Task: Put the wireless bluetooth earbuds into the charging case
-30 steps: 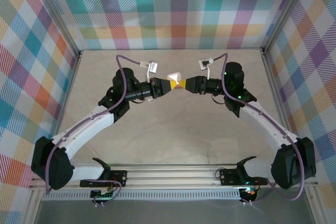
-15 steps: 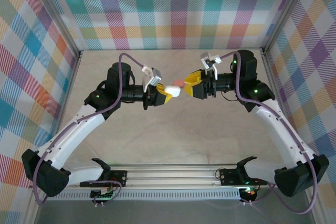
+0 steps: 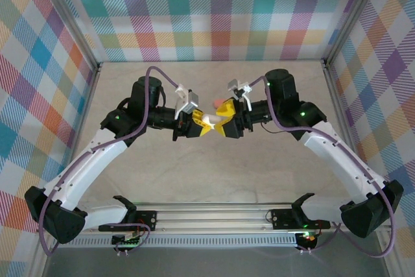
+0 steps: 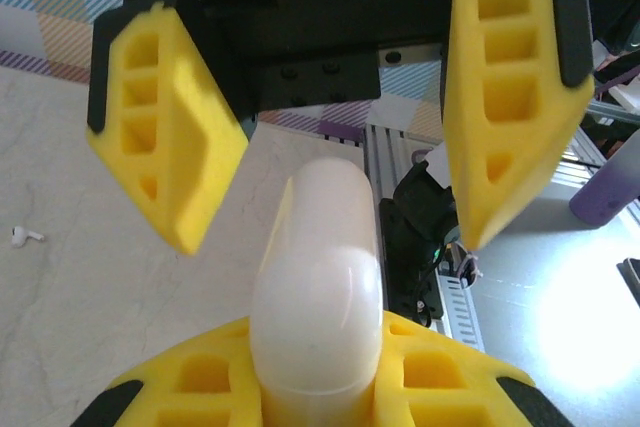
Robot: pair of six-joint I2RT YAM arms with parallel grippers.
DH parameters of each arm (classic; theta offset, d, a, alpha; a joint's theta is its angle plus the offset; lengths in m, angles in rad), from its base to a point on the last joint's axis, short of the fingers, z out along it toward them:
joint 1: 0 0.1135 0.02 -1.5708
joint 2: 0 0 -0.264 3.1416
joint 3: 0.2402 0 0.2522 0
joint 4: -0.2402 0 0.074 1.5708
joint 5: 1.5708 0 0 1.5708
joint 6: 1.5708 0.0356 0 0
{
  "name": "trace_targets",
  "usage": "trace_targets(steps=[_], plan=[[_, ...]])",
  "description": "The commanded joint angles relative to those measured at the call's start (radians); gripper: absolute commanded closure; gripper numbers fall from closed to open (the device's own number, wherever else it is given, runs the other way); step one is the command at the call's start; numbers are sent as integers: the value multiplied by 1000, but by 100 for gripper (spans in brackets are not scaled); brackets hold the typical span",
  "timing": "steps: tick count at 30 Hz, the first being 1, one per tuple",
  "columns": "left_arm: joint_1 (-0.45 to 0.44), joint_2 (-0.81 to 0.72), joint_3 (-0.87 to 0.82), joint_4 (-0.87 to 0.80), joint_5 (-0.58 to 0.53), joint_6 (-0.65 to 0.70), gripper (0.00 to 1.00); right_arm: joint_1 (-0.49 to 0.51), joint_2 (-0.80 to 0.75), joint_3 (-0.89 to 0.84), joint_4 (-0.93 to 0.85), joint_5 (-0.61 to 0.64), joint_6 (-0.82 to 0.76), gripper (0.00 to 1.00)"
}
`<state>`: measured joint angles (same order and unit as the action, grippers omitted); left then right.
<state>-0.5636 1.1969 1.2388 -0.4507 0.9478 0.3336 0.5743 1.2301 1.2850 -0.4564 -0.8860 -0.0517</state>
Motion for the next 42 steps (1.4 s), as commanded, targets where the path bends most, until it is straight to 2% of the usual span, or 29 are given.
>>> trace_targets(steps=[1, 5, 8, 11, 15, 16, 17, 18, 19, 21, 22, 26, 32, 38, 42], plan=[[-4, 8, 30, 6, 46, -10, 100, 15, 11, 23, -22, 24, -39, 31], [-3, 22, 43, 8, 39, -47, 100, 15, 8, 22, -6, 22, -39, 38], [-4, 24, 45, 24, 50, -71, 100, 15, 9, 16, 10, 16, -39, 49], [-4, 19, 45, 29, 46, -77, 100, 15, 16, 20, 6, 19, -38, 63], [-4, 2, 37, 43, 19, -86, 100, 15, 3, 22, 5, 72, -40, 87], [-4, -6, 31, 52, 8, -95, 95, 15, -3, 19, 12, 87, -40, 90], [-3, -14, 23, 64, -3, -107, 77, 15, -10, 15, 19, 97, -38, 92], [0, -22, 9, 87, -10, -125, 63, 14, -19, 7, 33, 107, -34, 92], [4, -33, -9, 118, -11, -148, 54, 14, -29, -3, 50, 115, -29, 93], [18, -47, -47, 196, -4, -202, 45, 12, -48, -26, 81, 124, -21, 93], [26, -53, -69, 243, 9, -238, 44, 10, -55, -34, 94, 122, -19, 93], [48, -56, -132, 385, 77, -342, 50, -3, -57, -39, 104, 88, 0, 93], [49, -49, -146, 415, 113, -352, 56, -8, -48, -41, 137, -16, 29, 92], [48, -36, -130, 423, 143, -369, 70, -8, -33, -36, 129, -51, 38, 93], [48, -31, -135, 423, 124, -380, 86, -9, -31, -29, 124, -48, 40, 93]])
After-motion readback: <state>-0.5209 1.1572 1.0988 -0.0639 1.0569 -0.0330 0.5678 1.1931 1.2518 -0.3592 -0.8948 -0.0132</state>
